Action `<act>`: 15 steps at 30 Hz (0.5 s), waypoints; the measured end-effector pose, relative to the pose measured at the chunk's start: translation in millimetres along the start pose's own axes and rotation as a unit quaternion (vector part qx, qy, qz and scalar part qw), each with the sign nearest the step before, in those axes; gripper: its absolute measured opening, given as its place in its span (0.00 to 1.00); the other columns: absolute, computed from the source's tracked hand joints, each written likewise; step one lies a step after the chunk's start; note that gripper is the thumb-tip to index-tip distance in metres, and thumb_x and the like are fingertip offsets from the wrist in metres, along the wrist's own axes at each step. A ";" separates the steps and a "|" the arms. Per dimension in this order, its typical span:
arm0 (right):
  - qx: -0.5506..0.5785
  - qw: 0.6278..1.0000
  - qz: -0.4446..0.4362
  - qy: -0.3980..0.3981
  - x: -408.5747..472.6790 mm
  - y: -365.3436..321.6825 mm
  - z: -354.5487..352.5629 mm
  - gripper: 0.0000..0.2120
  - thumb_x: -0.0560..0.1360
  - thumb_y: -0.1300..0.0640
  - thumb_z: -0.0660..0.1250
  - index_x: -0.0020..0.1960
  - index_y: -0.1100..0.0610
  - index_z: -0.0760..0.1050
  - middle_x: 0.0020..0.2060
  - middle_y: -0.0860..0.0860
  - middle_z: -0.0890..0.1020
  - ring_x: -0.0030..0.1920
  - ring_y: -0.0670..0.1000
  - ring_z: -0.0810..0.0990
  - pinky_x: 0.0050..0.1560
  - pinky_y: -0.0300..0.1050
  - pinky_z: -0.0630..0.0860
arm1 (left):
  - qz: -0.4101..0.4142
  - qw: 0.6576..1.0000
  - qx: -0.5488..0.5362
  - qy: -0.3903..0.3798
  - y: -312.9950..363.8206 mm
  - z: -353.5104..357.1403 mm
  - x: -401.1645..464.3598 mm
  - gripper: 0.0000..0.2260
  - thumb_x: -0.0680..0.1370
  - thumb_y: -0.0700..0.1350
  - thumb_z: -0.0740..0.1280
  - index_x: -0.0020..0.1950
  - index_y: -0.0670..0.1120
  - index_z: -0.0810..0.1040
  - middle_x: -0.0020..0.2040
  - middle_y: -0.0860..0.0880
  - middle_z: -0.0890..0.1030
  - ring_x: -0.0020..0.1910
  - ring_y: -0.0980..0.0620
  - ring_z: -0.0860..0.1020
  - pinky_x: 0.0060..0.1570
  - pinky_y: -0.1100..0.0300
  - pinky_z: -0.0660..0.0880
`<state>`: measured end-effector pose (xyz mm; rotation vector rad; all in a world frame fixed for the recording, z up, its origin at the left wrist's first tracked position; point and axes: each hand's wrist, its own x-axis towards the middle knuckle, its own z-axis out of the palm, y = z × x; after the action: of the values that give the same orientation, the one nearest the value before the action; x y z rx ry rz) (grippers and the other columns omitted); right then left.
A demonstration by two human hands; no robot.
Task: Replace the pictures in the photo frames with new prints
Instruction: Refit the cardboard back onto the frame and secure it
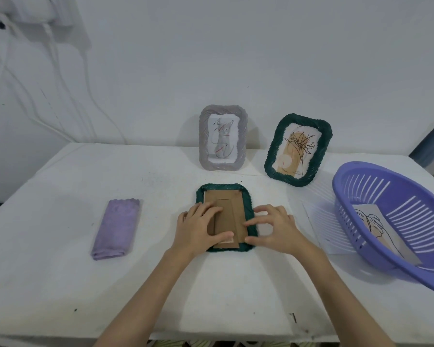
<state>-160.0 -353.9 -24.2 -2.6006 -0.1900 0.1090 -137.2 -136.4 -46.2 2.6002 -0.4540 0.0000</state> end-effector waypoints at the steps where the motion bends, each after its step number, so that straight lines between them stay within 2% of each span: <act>1: -0.005 1.000 -0.004 0.003 -5.8 -0.2 1.0 0.18 0.65 0.40 0.72 0.54 0.38 0.77 0.62 0.41 0.69 0.63 0.47 0.61 0.56 0.43 0.53 | -0.001 1.000 -0.002 -0.001 -0.3 1.6 -0.6 0.40 0.60 0.75 0.50 0.68 0.60 0.65 0.72 0.59 0.62 0.72 0.55 0.56 0.67 0.55 0.53; 4: 0.002 0.999 -0.011 0.035 -13.9 2.7 7.8 0.20 0.63 0.36 0.71 0.54 0.37 0.77 0.62 0.39 0.71 0.59 0.43 0.62 0.54 0.42 0.53 | -0.006 1.000 -0.005 -0.003 0.2 3.4 -1.0 0.40 0.60 0.75 0.50 0.69 0.59 0.64 0.73 0.59 0.60 0.73 0.54 0.54 0.68 0.54 0.52; 7: 0.015 0.997 -0.020 0.073 -16.5 6.4 17.7 0.25 0.58 0.29 0.61 0.51 0.36 0.78 0.61 0.39 0.72 0.56 0.43 0.64 0.52 0.43 0.55 | -0.008 1.000 -0.004 -0.002 1.2 3.3 -1.1 0.41 0.59 0.75 0.50 0.69 0.60 0.64 0.73 0.59 0.60 0.73 0.55 0.53 0.68 0.54 0.51; 12: 0.073 0.988 -0.017 0.134 -19.2 5.3 31.4 0.18 0.60 0.35 0.66 0.48 0.38 0.80 0.58 0.35 0.72 0.57 0.45 0.67 0.48 0.41 0.54 | -0.010 1.000 -0.003 -0.002 1.4 3.4 -0.8 0.41 0.59 0.75 0.49 0.69 0.59 0.64 0.73 0.59 0.60 0.74 0.54 0.53 0.69 0.54 0.52; 15: 0.093 0.983 -0.008 0.158 -19.0 4.5 37.3 0.17 0.59 0.34 0.64 0.46 0.36 0.78 0.57 0.34 0.73 0.56 0.43 0.67 0.49 0.38 0.55 | -0.011 1.000 -0.006 -0.001 2.0 2.8 0.0 0.42 0.59 0.75 0.49 0.69 0.59 0.65 0.73 0.59 0.60 0.74 0.54 0.53 0.69 0.53 0.52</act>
<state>-182.5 -342.0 -57.8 -2.3895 -0.0807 -0.2781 -138.1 -139.3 -47.7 2.5927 -0.4251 -0.0138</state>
